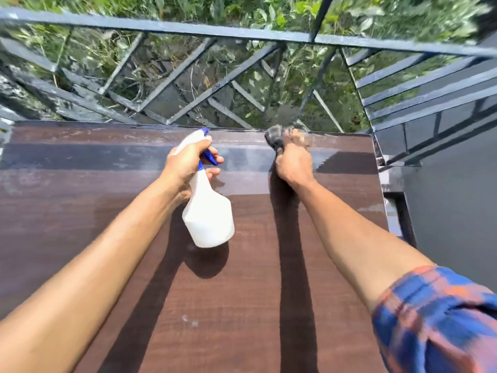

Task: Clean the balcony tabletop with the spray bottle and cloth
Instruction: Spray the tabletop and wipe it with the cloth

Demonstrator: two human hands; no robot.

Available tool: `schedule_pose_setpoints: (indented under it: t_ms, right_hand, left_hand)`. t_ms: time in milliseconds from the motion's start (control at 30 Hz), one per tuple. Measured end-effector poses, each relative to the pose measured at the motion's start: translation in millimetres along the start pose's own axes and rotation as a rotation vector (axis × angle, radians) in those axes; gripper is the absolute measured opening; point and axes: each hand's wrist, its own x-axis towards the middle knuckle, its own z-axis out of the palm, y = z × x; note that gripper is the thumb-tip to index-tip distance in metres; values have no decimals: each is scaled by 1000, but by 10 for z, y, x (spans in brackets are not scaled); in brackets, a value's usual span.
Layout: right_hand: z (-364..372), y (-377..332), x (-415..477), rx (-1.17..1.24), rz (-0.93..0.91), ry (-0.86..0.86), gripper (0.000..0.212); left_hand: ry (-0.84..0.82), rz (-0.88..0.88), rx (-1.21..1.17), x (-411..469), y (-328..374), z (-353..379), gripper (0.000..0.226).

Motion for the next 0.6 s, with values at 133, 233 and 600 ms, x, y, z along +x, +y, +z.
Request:
schedule_pose_setpoints:
  t_ms: [133, 233, 600]
  right_hand:
    - [125, -269, -85, -19, -348, -174, 58]
    - [9, -76, -22, -12, -438, -167, 60]
    - [-656, 1965, 427, 12, -17, 58, 61]
  left_hand:
    - [14, 17, 22, -100, -39, 489, 27]
    - [25, 20, 43, -184, -76, 843, 28]
    - [33, -15, -4, -424, -323, 1787, 25]
